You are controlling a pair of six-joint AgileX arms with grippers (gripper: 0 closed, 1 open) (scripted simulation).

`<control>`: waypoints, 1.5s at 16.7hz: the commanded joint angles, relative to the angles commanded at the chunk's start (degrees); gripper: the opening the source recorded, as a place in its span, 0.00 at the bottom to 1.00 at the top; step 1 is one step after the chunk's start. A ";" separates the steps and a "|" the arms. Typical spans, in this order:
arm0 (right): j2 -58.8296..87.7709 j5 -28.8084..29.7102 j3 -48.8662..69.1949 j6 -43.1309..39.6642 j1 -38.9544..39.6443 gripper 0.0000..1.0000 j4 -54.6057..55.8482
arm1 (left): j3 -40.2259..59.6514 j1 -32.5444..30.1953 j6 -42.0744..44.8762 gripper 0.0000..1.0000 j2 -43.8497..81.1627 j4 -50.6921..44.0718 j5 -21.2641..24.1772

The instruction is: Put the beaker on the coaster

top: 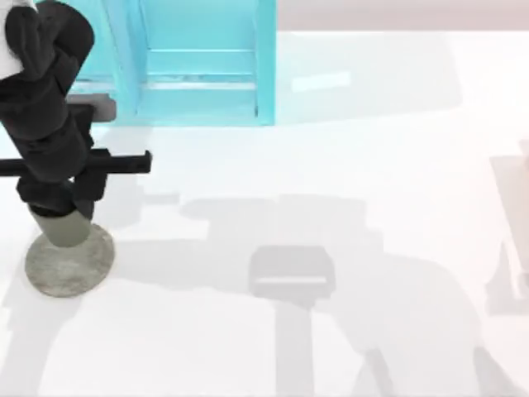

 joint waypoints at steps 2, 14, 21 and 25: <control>0.00 0.00 0.00 0.00 0.00 1.00 0.00 | -2.78 0.46 0.23 0.00 1.11 4.31 0.02; 0.00 0.00 0.00 0.00 0.00 1.00 0.00 | -6.80 1.04 0.65 0.38 2.79 9.82 0.11; 0.00 0.00 0.00 0.00 0.00 1.00 0.00 | -6.80 1.04 0.65 0.90 2.79 9.82 0.11; 0.00 0.00 0.00 0.00 0.00 1.00 0.00 | -6.80 1.04 0.65 1.00 2.79 9.82 0.11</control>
